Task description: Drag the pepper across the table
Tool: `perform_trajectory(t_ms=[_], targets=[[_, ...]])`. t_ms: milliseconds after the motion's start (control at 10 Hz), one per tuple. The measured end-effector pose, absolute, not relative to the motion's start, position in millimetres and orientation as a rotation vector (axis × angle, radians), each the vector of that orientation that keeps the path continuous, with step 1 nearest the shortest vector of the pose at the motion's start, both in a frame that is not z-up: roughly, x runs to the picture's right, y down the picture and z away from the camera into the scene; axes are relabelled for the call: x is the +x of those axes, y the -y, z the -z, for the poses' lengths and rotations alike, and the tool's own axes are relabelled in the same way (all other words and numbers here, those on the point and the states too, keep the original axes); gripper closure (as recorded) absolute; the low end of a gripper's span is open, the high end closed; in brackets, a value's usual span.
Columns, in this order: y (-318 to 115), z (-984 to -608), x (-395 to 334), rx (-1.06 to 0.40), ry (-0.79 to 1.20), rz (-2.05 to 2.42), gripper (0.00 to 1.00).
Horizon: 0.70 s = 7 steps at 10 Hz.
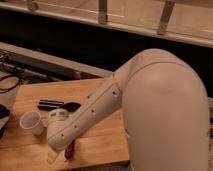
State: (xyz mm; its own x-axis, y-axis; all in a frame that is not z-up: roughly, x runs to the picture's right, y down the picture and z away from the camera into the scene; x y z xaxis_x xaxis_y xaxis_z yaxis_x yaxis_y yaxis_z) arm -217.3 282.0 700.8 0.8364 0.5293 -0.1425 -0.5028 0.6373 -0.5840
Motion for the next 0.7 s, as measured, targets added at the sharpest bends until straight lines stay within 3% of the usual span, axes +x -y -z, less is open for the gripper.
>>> perform_trajectory(t_ms=[700], targets=[[-288,-718,-199,-0.677,-0.005,-0.629,0.08]])
